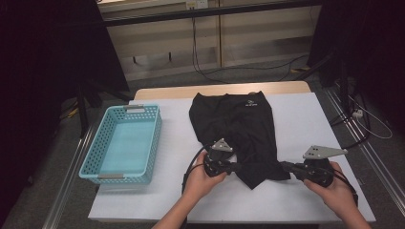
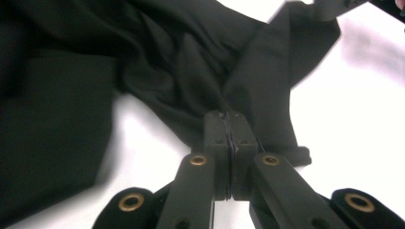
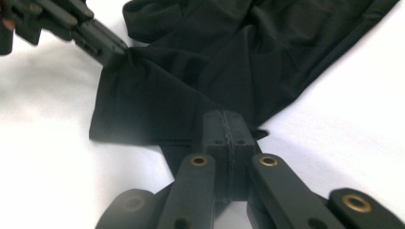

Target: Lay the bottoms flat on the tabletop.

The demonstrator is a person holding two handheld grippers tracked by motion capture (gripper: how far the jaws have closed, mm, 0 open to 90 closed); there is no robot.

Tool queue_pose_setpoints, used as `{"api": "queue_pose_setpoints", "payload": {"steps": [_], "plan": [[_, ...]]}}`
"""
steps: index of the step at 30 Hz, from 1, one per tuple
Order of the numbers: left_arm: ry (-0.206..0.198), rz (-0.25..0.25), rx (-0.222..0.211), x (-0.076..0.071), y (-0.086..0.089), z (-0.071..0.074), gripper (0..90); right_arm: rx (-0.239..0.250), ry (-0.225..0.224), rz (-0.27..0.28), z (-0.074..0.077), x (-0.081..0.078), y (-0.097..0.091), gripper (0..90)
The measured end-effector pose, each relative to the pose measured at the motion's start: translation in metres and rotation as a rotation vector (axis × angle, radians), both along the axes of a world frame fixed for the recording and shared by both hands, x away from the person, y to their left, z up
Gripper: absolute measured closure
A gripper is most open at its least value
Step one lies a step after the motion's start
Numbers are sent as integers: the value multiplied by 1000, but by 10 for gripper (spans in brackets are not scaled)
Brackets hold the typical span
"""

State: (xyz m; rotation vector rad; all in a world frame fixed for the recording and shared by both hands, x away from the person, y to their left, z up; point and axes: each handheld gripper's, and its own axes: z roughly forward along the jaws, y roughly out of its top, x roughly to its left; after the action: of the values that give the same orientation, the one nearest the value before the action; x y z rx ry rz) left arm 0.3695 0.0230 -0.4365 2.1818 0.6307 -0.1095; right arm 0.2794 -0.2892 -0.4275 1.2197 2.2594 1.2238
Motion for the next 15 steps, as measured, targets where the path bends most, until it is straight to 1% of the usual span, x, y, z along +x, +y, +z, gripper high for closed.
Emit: {"api": "queue_pose_setpoints", "payload": {"steps": [4, 6, 8, 11, 13, 15], "plan": [[20, 41, -31, 9, 19, 5, 891, 9, -1, 37, 0, -2, 1, 900], [19, 55, -38, 12, 25, 5, 891, 3, 1, 46, 0, -2, 4, 900], [18, 69, -37, 15, 31, 5, 890, 2, 5, 69, 0, -3, 7, 900], [24, 91, -50, 18, 37, 4, 888, -3, 23, 106, 0, -4, 13, 898], [26, 94, -48, 19, 38, 4, 885, -3, 37, 139, -1, -5, 18, 888], [21, 85, -32, 18, 37, 2, 881, 10, 59, 166, -2, -6, 21, 835]]}}
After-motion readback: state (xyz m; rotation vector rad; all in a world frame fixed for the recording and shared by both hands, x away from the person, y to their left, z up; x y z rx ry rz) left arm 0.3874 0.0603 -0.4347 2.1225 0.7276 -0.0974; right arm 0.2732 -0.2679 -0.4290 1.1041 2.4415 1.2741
